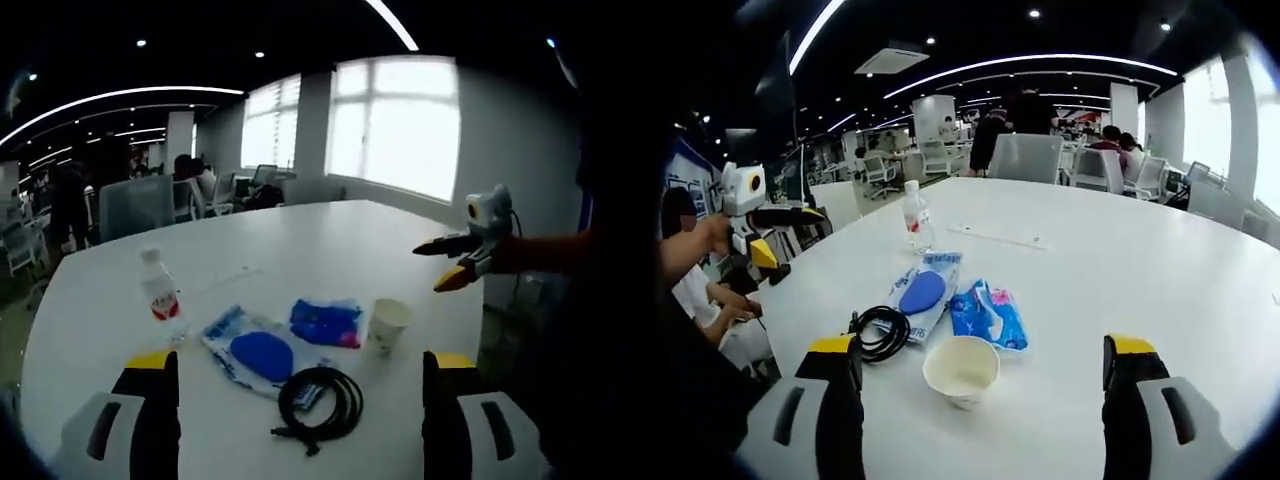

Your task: Arrange the tabletop items into an orderly group along one side of the table until the central work area is clear of visible clutter.

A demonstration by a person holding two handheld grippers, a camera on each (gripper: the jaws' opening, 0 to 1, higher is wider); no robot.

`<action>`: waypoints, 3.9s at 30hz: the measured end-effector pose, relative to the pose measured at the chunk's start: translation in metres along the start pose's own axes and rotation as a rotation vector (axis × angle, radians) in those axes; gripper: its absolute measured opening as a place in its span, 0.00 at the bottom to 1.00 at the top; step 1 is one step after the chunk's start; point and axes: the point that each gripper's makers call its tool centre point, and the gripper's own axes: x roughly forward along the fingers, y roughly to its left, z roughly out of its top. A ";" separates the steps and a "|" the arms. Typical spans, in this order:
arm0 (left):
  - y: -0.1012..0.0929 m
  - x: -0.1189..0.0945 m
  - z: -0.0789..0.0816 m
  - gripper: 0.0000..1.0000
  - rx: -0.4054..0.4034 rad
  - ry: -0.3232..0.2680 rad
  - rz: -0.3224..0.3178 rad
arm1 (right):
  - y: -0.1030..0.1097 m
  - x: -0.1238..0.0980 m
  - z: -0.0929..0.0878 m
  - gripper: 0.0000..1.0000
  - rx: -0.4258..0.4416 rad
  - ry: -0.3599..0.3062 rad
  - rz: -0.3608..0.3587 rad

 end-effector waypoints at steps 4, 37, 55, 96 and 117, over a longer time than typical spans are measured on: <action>0.001 -0.002 0.001 1.00 -0.002 -0.010 0.000 | -0.003 0.003 -0.003 0.88 0.030 0.015 0.003; -0.011 -0.007 -0.005 1.00 -0.022 -0.022 -0.014 | -0.011 0.046 -0.042 0.22 0.095 0.041 -0.049; -0.010 -0.014 -0.003 0.99 -0.062 -0.030 -0.017 | -0.021 0.060 -0.060 0.04 0.179 0.091 -0.107; 0.014 -0.002 -0.014 1.00 -0.013 0.054 -0.012 | -0.021 0.053 -0.010 0.00 0.231 0.040 -0.075; 0.022 0.005 -0.014 1.00 0.020 0.060 -0.005 | -0.020 0.061 0.067 0.00 0.280 0.036 -0.037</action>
